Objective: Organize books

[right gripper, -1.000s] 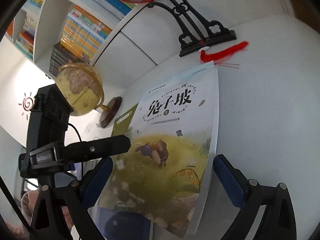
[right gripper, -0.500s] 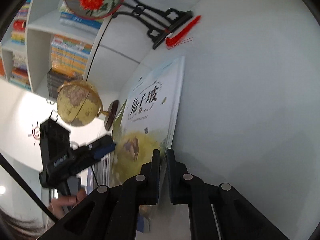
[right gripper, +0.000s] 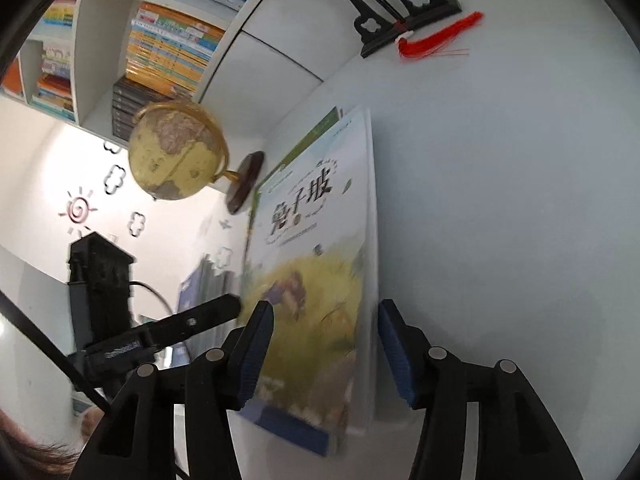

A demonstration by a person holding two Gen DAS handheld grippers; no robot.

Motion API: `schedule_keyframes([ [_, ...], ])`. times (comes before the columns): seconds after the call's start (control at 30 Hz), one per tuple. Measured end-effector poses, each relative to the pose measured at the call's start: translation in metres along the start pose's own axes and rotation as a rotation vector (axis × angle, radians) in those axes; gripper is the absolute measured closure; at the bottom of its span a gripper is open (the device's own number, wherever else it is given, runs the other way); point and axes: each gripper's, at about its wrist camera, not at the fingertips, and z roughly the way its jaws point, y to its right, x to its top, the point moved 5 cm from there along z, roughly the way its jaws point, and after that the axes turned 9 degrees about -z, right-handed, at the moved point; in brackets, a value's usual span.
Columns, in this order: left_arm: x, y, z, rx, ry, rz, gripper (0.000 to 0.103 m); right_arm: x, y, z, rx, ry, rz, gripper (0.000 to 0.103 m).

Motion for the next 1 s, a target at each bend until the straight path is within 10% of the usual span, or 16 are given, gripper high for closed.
schedule_keyframes([
  [0.2,-0.005,-0.006,-0.005,-0.055,-0.012,-0.065,0.033,-0.009,0.009,-0.01,-0.093,0.036,0.013,0.092],
  [0.53,-0.026,-0.015,0.001,0.008,-0.075,-0.114,0.035,-0.029,-0.016,-0.013,-0.202,-0.033,-0.14,0.092],
  [0.63,-0.033,-0.022,-0.004,0.03,-0.059,-0.113,0.058,-0.027,-0.021,-0.009,-0.24,-0.031,-0.18,0.092],
  [1.0,-0.031,-0.028,-0.025,-0.163,0.002,-0.12,0.07,-0.025,-0.045,-0.013,-0.11,0.036,-0.166,0.093],
])
